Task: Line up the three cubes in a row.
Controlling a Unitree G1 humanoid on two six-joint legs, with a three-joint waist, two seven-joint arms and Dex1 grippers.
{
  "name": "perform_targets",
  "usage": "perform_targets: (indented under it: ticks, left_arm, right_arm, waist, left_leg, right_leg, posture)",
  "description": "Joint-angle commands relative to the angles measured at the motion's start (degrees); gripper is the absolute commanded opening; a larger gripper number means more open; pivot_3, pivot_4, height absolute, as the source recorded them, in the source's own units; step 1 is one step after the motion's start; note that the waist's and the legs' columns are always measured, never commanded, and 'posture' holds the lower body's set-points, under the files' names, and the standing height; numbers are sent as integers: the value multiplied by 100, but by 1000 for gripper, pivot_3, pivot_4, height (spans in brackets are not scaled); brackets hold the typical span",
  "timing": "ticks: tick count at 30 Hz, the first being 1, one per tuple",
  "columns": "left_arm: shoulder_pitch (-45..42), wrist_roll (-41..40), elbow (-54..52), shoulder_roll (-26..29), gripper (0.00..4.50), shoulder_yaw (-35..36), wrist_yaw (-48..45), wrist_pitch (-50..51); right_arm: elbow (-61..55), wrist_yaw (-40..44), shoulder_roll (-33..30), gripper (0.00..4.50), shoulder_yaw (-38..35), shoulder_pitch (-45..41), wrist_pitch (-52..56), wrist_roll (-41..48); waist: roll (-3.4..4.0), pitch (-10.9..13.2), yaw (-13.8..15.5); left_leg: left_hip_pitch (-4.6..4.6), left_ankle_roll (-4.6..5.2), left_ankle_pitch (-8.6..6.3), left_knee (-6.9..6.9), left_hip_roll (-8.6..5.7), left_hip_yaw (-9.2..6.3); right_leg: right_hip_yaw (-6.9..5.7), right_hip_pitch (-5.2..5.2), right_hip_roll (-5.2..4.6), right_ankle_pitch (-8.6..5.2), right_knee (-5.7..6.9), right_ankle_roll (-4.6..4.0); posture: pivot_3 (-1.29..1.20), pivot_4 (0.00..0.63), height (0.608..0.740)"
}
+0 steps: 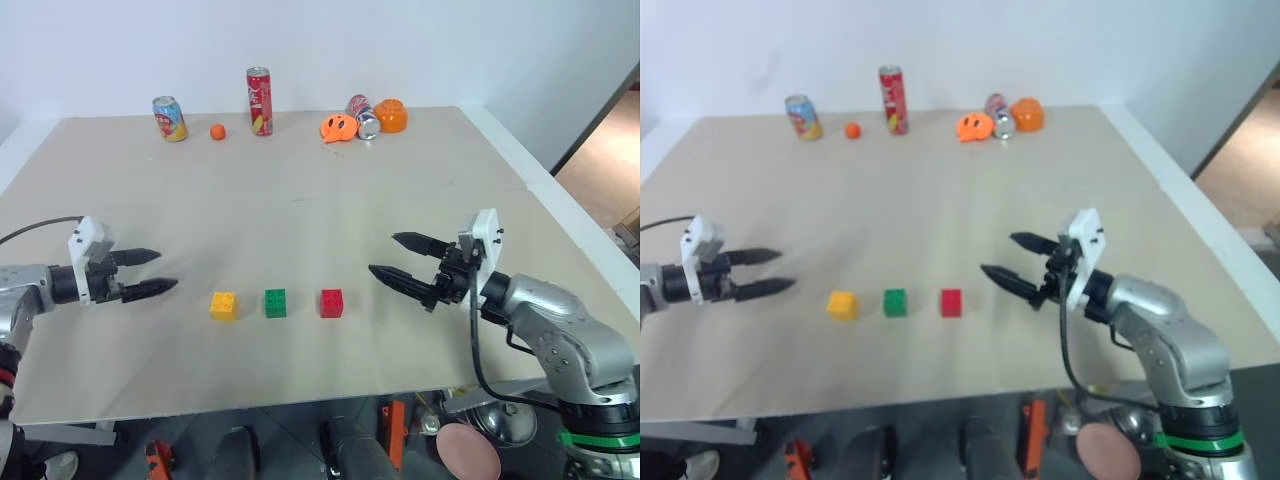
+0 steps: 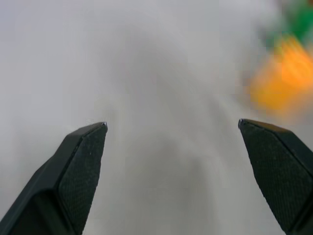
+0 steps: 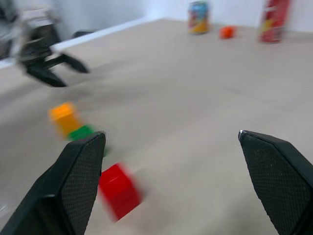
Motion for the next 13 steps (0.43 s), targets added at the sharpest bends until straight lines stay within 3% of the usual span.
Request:
perform_targets:
  ticks: [1, 6, 13]
  left_arm:
    - [951, -594, -1668, -466, 4451, 1398, 1891, 835]
    - [1981, -1231, -3986, -1705, 4451, 2303, 4108, 1625]
    - [2581, -1556, -4895, -2680, 4451, 2720, 5226, 1879]
  right_arm:
    - [326, -644, 429, 4500, -11, -404, -283, -383]
    - [1180, -1572, 1190, 4500, -17, -895, -615, -977]
    - [1477, -1834, 1904, 4500, 99, -1030, -836, -1169]
  waist:
    - [-1, 0, -16]
    - [-6, -2, 10]
    - [-7, -3, 43]
  left_leg:
    - [2, 0, 0, -7, 3, 1]
    - [5, -1, 0, -8, 0, 2]
    - [11, -6, 5, 0, -4, 12]
  right_leg:
    - [0, -2, 2, 0, 0, 0]
    - [2, 3, 2, 16, 1, 28]
    - [13, 15, 2, 9, 0, 15]
  posture:
    - [0, 150, 740]
    - [0, 150, 740]
    - [0, 150, 740]
